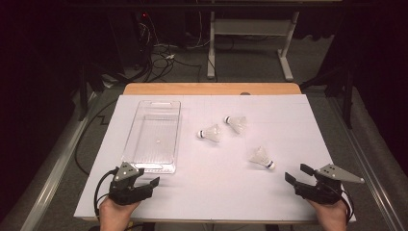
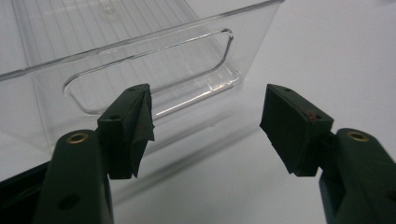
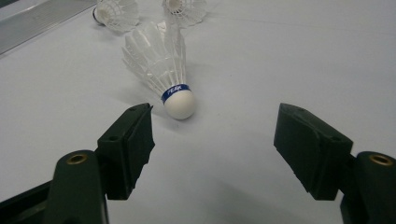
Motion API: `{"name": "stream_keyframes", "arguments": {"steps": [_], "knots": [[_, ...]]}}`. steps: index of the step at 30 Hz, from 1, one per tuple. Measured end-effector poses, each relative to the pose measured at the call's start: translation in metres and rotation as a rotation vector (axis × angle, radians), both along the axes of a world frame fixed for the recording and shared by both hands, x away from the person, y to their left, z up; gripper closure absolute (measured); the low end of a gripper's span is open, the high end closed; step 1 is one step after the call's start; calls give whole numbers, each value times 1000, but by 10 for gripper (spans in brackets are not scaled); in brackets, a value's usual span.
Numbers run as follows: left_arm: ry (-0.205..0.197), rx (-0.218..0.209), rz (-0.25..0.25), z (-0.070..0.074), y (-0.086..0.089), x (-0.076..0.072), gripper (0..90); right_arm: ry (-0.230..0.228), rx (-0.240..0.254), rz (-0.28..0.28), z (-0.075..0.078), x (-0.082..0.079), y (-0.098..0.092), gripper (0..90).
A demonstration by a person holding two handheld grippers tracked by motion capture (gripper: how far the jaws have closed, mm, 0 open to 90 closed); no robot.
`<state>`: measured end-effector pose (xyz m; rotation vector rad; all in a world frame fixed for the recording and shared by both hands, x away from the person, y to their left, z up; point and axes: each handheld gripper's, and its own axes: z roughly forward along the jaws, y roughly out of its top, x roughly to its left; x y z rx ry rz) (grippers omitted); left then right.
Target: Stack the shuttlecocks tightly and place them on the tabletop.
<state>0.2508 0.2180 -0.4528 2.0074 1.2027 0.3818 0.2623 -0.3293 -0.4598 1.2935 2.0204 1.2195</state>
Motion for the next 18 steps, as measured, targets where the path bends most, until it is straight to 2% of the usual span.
{"name": "stream_keyframes", "arguments": {"steps": [18], "knots": [[-35, -28, 42, -1, 14, -3, 348, 0, 1, -3, 0, 0, 0, 288]]}}
